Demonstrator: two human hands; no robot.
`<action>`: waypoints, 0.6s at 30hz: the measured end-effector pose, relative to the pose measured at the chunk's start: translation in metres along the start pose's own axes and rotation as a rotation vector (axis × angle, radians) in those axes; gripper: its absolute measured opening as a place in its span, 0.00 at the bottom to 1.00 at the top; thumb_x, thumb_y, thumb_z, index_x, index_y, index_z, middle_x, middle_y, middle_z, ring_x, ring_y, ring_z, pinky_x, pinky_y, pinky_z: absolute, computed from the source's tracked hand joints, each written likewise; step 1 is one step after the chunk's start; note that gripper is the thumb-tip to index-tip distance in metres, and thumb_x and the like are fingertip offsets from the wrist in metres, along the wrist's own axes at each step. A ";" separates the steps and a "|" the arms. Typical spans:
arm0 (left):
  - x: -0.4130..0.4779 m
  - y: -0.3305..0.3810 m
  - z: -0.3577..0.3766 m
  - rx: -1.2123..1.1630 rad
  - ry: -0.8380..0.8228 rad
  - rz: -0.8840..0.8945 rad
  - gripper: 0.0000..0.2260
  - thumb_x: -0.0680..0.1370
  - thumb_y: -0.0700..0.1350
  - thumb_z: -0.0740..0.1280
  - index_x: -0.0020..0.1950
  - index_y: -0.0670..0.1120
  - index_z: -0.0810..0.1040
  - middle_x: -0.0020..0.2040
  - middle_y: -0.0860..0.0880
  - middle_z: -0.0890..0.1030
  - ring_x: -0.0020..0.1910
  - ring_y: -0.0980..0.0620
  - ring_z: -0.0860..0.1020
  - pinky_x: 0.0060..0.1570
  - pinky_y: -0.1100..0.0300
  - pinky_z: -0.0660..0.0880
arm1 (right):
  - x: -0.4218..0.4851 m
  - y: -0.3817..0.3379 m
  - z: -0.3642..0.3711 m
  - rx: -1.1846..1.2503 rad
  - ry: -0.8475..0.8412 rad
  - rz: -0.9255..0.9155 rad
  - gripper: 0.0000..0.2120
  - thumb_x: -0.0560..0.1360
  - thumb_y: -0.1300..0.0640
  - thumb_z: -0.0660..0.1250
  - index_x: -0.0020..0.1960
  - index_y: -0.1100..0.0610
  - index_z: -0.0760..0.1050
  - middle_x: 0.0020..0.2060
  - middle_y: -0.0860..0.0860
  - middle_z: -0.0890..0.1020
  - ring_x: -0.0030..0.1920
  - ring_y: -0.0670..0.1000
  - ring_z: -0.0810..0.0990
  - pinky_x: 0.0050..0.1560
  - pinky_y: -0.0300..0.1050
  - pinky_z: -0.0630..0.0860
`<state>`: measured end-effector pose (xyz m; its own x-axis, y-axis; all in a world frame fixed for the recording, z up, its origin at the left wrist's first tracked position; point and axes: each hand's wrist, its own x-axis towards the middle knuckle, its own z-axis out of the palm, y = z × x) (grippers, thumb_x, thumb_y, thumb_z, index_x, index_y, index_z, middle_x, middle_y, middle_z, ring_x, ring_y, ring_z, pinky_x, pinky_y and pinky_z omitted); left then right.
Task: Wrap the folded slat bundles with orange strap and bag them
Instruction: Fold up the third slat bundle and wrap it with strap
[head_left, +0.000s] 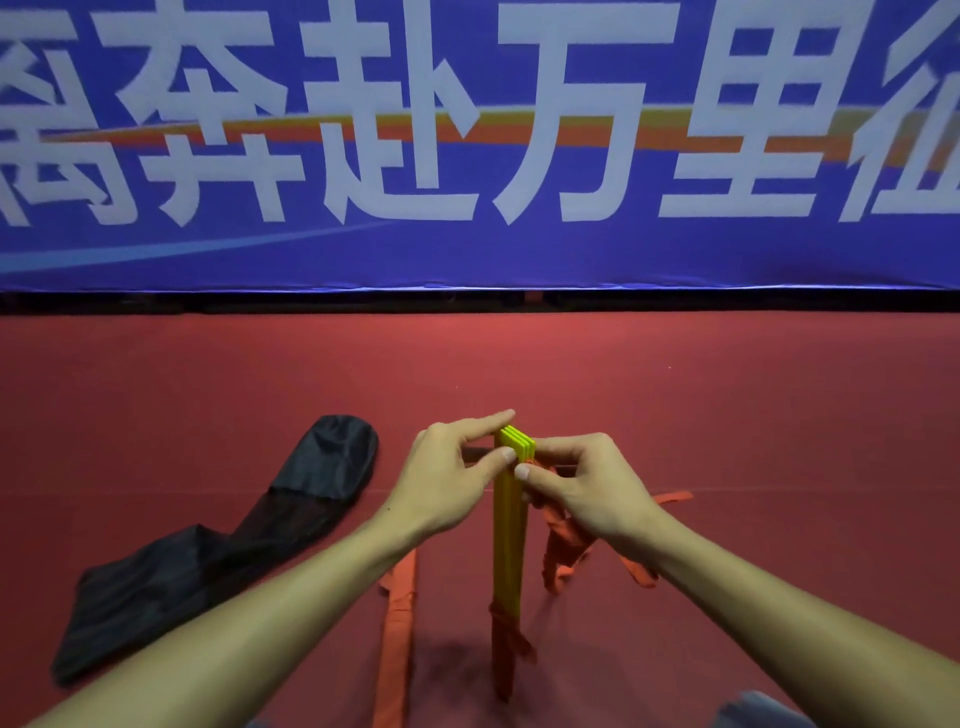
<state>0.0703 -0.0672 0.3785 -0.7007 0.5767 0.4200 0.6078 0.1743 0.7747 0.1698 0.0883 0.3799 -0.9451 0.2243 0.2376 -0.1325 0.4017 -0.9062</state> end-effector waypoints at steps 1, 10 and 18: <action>-0.002 0.004 0.001 -0.035 -0.015 -0.039 0.20 0.75 0.44 0.75 0.66 0.53 0.80 0.61 0.55 0.82 0.60 0.64 0.78 0.63 0.65 0.74 | -0.001 0.001 0.002 -0.007 0.009 -0.002 0.09 0.76 0.58 0.71 0.53 0.48 0.84 0.30 0.48 0.80 0.31 0.45 0.73 0.33 0.41 0.71; -0.004 0.016 -0.007 -0.227 -0.070 -0.112 0.21 0.72 0.38 0.77 0.64 0.47 0.81 0.54 0.55 0.85 0.53 0.62 0.83 0.56 0.66 0.78 | -0.015 -0.012 0.001 0.171 -0.113 0.012 0.14 0.75 0.65 0.71 0.56 0.50 0.82 0.30 0.51 0.74 0.30 0.50 0.68 0.28 0.39 0.66; -0.004 0.015 -0.008 -0.213 -0.104 -0.041 0.14 0.72 0.36 0.76 0.51 0.55 0.84 0.46 0.53 0.87 0.45 0.58 0.85 0.46 0.67 0.78 | -0.011 -0.006 -0.008 0.000 -0.023 -0.024 0.08 0.71 0.62 0.75 0.46 0.62 0.78 0.35 0.54 0.84 0.34 0.51 0.79 0.36 0.49 0.76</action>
<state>0.0793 -0.0735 0.3928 -0.6742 0.6538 0.3434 0.4792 0.0336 0.8771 0.1835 0.0904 0.3857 -0.9481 0.1943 0.2517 -0.1556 0.4067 -0.9002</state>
